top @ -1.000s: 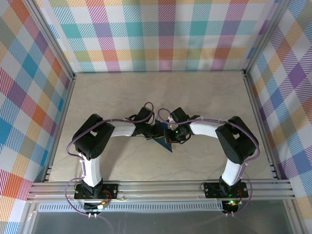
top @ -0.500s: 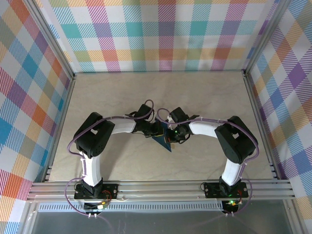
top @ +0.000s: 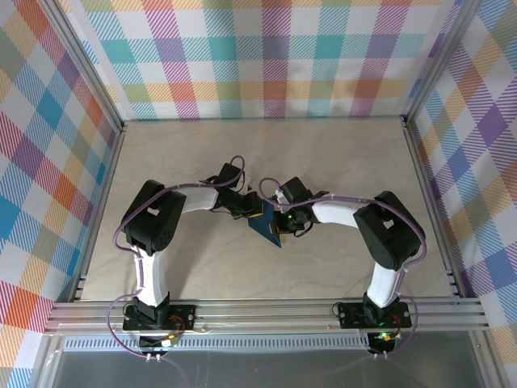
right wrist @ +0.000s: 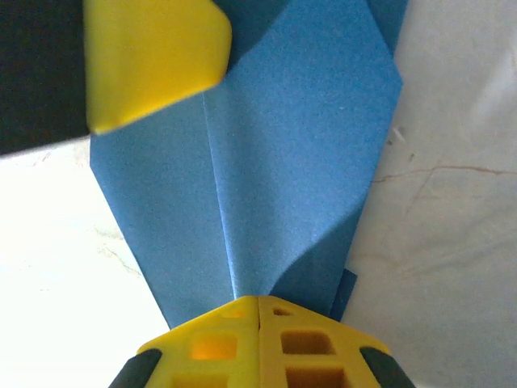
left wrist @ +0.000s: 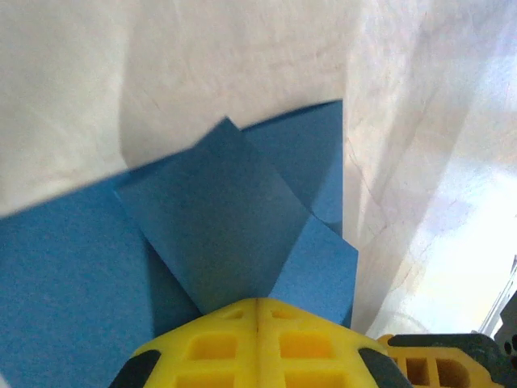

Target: Fold a paper plane with a square sheet of paper (fold left side to right side)

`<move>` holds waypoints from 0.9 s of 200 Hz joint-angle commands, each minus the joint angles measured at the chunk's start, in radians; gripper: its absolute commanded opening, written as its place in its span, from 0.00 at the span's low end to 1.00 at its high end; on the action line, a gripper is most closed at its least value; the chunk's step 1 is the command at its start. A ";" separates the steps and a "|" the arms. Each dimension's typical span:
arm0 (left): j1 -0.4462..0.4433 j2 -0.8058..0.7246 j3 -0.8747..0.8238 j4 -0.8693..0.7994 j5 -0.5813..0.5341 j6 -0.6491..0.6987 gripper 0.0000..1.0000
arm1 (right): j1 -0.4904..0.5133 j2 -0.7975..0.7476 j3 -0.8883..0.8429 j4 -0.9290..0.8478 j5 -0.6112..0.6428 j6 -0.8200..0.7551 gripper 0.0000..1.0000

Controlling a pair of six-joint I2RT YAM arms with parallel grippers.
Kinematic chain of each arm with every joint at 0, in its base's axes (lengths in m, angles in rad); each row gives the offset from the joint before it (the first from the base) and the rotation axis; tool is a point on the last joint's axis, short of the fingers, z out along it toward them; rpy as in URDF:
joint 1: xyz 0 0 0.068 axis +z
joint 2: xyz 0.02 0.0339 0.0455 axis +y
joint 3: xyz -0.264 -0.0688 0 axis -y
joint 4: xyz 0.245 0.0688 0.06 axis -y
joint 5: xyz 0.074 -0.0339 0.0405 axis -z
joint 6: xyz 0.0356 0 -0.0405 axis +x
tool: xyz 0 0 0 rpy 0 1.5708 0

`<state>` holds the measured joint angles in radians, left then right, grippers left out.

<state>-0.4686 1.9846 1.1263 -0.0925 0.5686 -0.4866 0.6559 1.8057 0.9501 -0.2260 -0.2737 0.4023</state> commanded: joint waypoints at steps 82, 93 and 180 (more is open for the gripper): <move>0.154 0.106 0.128 -0.050 -0.175 0.082 0.00 | 0.012 0.093 -0.088 -0.240 0.111 -0.014 0.00; 0.163 0.115 0.140 -0.053 -0.171 0.083 0.00 | 0.011 0.092 -0.088 -0.240 0.107 -0.012 0.00; 0.160 -0.044 0.074 -0.037 -0.083 0.110 0.00 | 0.010 0.049 -0.086 -0.198 0.088 0.009 0.00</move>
<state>-0.3168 2.0449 1.2617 -0.1455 0.5007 -0.3996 0.6563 1.7985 0.9436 -0.1986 -0.2695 0.4053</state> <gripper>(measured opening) 0.062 0.055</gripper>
